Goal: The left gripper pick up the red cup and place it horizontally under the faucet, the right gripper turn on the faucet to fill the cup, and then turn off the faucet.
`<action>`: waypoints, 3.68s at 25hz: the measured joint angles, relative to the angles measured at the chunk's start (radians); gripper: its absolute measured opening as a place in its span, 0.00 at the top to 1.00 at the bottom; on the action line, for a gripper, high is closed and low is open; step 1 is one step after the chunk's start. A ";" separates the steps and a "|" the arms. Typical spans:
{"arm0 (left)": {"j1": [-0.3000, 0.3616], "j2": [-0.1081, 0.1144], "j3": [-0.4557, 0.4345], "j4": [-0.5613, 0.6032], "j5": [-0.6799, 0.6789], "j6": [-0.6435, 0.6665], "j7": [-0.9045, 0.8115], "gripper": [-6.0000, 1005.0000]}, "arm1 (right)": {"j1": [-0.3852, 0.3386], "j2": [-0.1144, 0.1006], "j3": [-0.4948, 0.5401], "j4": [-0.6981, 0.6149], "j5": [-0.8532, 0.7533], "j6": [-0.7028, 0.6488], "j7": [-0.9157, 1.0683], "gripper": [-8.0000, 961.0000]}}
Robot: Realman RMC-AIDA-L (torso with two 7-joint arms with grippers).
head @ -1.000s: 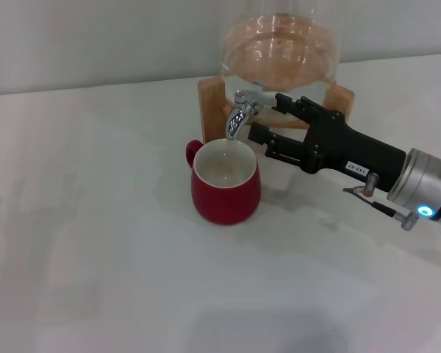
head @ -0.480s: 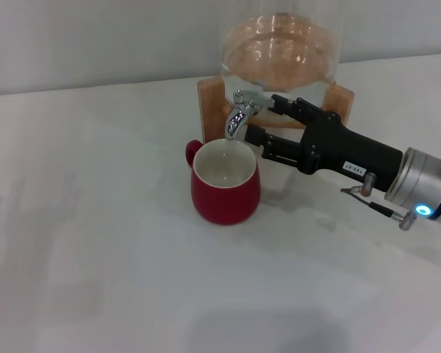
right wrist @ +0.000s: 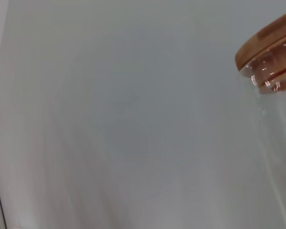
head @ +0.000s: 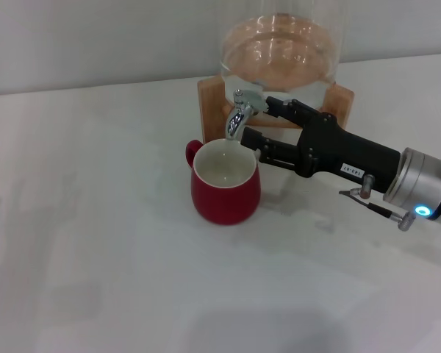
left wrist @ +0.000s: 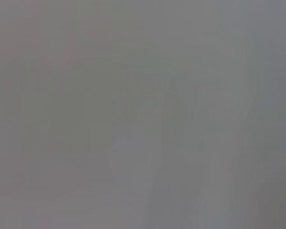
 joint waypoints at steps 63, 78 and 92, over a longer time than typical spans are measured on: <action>-0.009 0.002 0.000 -0.002 0.001 0.000 0.000 0.12 | -0.023 -0.005 -0.069 -0.060 0.008 -0.013 0.050 0.09; -0.025 0.002 -0.002 -0.036 0.001 0.000 0.000 0.12 | -0.158 -0.013 -0.026 -0.167 0.013 -0.030 0.041 0.09; -0.026 0.001 -0.001 -0.040 0.001 0.000 0.000 0.12 | -0.177 -0.010 -0.089 -0.165 0.004 -0.105 0.038 0.09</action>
